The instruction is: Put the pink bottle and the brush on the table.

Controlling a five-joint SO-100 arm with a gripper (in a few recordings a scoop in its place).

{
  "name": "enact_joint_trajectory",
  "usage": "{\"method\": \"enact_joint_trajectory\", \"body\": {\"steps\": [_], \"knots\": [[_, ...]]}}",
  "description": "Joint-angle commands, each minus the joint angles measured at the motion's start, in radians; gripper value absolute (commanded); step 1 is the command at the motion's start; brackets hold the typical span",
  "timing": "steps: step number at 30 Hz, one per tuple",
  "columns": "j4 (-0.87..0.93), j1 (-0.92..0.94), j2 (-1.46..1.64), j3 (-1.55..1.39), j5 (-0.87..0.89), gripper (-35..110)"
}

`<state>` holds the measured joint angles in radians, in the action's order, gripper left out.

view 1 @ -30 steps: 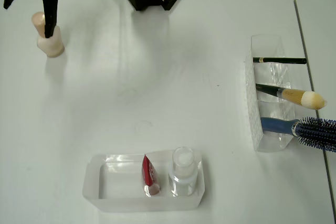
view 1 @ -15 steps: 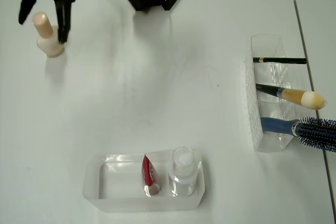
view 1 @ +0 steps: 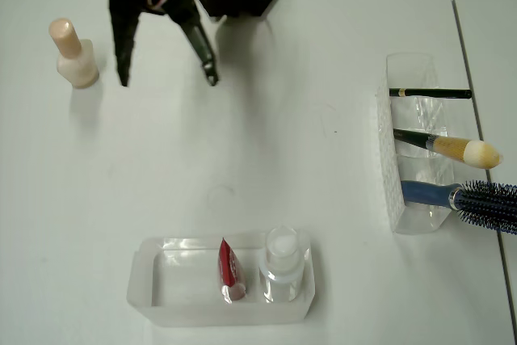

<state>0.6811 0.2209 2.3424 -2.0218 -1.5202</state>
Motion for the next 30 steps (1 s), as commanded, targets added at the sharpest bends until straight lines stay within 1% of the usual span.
{"method": "enact_joint_trajectory", "body": {"steps": [1,7,14,21,28,30], "knots": [[-0.014,-0.103,0.015,0.044,-0.008,53],[-0.051,-0.291,-0.029,0.040,-0.015,52],[-0.178,-0.515,-0.146,0.032,-0.023,49],[-0.368,-0.655,-0.336,0.034,-0.055,46],[-0.497,-0.739,-0.485,0.035,-0.094,43],[-0.509,-0.764,-0.517,0.048,-0.094,40]]}}
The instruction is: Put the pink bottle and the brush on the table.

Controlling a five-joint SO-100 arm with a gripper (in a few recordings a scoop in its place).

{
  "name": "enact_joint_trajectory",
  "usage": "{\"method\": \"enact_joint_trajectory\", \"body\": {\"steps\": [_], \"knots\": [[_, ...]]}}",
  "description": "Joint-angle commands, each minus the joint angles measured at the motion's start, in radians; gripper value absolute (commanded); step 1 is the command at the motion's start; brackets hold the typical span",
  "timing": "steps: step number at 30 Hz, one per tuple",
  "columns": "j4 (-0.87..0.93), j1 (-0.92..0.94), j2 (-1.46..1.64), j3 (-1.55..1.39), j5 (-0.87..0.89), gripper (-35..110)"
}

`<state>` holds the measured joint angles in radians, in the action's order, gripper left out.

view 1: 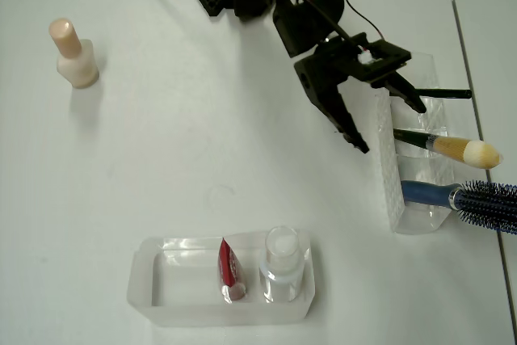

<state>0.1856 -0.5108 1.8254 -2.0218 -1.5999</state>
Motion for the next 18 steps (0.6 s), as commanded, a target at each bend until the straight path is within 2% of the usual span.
{"method": "enact_joint_trajectory", "body": {"steps": [1,18], "knots": [[-0.023,-0.049,-0.020,0.054,-0.014,38],[-0.169,-0.149,-0.293,0.233,-0.014,37]]}}
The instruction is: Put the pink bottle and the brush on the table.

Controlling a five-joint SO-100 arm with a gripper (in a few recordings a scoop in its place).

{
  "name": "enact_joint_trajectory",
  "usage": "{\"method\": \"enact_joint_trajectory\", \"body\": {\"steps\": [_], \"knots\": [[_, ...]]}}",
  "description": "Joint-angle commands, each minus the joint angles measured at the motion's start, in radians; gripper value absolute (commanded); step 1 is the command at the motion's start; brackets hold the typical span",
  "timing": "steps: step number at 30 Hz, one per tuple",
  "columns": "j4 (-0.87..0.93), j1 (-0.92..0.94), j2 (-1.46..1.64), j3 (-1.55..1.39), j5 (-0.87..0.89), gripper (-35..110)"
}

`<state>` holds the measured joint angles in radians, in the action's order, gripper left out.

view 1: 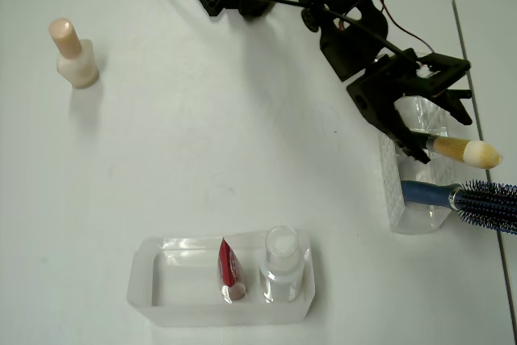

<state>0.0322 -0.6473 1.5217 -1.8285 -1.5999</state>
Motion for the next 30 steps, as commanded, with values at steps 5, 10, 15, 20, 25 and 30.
{"method": "enact_joint_trajectory", "body": {"steps": [5,10,15,20,25,30], "knots": [[-0.020,-0.031,-0.028,0.043,-0.014,36],[-0.040,-0.049,-0.057,0.046,-0.014,35],[-0.043,-0.058,-0.087,0.069,-0.012,33],[-0.046,-0.060,-0.114,0.097,-0.011,30],[-0.048,-0.060,-0.126,0.120,-0.012,28],[-0.051,-0.060,-0.133,0.123,-0.012,28]]}}
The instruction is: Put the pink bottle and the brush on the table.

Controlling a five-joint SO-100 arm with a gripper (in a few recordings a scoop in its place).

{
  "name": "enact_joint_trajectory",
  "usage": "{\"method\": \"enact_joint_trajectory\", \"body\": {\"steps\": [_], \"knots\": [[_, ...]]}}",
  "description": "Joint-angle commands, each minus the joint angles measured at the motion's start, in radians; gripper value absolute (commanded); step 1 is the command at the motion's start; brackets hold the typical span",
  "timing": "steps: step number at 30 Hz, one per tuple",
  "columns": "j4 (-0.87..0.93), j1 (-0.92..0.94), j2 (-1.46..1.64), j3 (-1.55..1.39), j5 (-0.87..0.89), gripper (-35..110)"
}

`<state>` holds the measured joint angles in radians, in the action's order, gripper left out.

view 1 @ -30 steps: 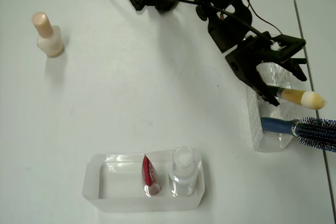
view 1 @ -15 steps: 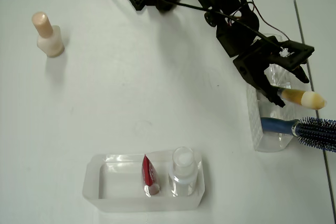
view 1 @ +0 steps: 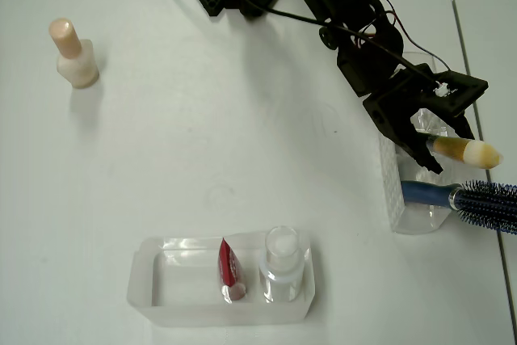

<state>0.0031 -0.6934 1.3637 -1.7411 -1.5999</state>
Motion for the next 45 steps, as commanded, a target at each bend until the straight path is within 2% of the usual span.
{"method": "enact_joint_trajectory", "body": {"steps": [1,23,33,45], "knots": [[-0.021,-0.015,0.025,0.035,-0.012,27],[-0.018,-0.015,0.021,0.028,-0.014,17],[-0.089,-0.015,0.015,-0.018,-0.014,12],[-0.164,-0.014,-0.028,-0.043,-0.023,17]]}}
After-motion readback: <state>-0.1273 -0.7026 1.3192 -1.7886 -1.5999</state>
